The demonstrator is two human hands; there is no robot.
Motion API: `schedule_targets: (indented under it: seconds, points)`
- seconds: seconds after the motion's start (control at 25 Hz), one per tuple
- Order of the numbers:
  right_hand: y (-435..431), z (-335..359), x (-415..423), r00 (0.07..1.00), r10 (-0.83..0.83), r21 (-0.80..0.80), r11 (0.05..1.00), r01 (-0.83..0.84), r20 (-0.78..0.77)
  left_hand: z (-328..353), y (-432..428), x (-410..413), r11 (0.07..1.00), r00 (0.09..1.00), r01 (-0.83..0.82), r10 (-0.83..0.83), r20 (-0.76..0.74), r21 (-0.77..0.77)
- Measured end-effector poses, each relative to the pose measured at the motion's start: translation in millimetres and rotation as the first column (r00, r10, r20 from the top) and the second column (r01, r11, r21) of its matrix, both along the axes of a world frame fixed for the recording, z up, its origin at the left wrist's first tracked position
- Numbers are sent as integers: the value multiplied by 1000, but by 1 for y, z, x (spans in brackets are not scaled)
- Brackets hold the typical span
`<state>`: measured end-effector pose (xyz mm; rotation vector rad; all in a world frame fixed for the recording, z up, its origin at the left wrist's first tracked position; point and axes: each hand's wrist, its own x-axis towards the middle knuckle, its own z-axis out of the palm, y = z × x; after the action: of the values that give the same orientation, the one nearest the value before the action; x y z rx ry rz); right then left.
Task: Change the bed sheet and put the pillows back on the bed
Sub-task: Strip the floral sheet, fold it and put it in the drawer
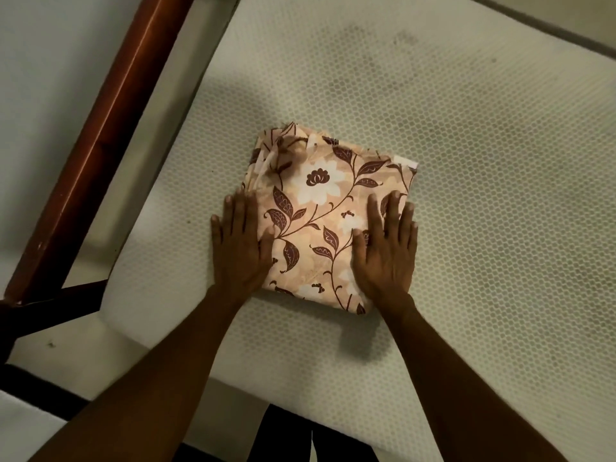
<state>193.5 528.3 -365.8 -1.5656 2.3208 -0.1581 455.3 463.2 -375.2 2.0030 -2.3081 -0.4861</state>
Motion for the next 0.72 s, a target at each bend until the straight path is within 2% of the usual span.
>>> schedule_targets:
  seconds: [0.08, 0.16, 0.24, 0.32, 0.36, 0.44, 0.52, 0.64, 0.72]
  points:
    - [-1, -1, 1, 994, -96, -8, 995, 96, 52, 7, -4, -6, 999, 998, -28, 26, -56, -45]
    - [1, 3, 5, 989, -127, -20, 992, 129, 77, 17, -7, -16, 985, 985, 127, -139, -99, -116]
    - [5, 8, 9, 988, -122, -24, 992, 125, 90, 25, -15, -32, 936, 930, 334, -346, -121, -111]
    - [11, 8, 9, 997, -57, -27, 998, 59, 55, 20, -32, -42, 894, 893, 441, -446, -63, -79]
    - [13, 7, 6, 999, -24, -23, 999, 25, 36, 14, -44, -45, 907, 907, 418, -420, -28, -51]
    - [14, 3, -3, 1000, -15, -3, 1000, 15, 23, 7, -67, -41, 975, 975, 220, -220, 12, 37]
    - [13, 1, -10, 991, -130, 2, 992, 130, 39, 6, -78, -32, 995, 999, -16, 19, -29, 99]
    - [12, 8, -9, 955, -295, -45, 954, 297, 36, 19, -63, -25, 987, 988, -141, 146, -57, 75]
    - [13, 9, -6, 905, -396, -72, 909, 410, 156, 30, -40, -28, 960, 958, -267, 274, -89, 89]
